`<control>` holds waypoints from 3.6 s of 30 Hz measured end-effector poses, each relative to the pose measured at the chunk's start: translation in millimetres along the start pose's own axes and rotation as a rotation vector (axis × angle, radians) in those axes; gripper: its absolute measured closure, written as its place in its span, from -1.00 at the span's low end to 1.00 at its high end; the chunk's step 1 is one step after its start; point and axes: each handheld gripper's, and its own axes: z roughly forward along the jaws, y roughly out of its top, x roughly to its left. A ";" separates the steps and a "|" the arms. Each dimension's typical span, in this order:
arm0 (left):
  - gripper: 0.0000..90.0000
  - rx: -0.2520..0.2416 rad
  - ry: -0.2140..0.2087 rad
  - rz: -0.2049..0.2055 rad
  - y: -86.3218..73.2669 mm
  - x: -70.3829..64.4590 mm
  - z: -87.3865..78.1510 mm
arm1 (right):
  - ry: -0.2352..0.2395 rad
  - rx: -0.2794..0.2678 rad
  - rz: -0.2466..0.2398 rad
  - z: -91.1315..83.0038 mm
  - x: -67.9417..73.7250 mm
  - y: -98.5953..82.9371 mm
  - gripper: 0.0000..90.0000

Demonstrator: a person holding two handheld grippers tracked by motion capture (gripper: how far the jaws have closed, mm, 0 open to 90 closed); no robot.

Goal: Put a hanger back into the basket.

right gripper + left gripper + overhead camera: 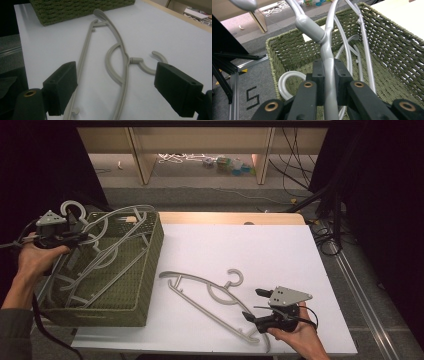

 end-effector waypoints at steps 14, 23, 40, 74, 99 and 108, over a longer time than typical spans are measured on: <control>0.81 0.000 -0.038 0.029 -11.3 -2.1 2.2 | -0.001 0.002 -0.001 0.0 0.6 0.2 -0.56; 0.80 0.077 -0.057 0.097 -17.1 -1.7 8.2 | -0.002 0.003 -0.002 -0.9 -0.3 -0.1 -0.56; 0.70 0.152 -0.044 0.069 -36.9 -11.9 38.9 | -0.001 0.011 0.000 -0.8 -0.9 -1.1 -0.56; -0.41 -0.163 -0.023 -0.132 -13.0 -101.5 -95.7 | -0.006 0.004 -0.006 -0.4 -0.9 0.6 -0.58; -0.57 -0.367 -0.395 -0.089 -43.7 -262.5 -51.3 | -0.045 -0.006 0.032 0.6 -1.8 -2.7 -0.62; -0.60 -0.363 -0.450 -0.047 -59.8 -292.5 -24.2 | -0.042 -0.006 0.028 6.8 -2.5 -6.0 -0.63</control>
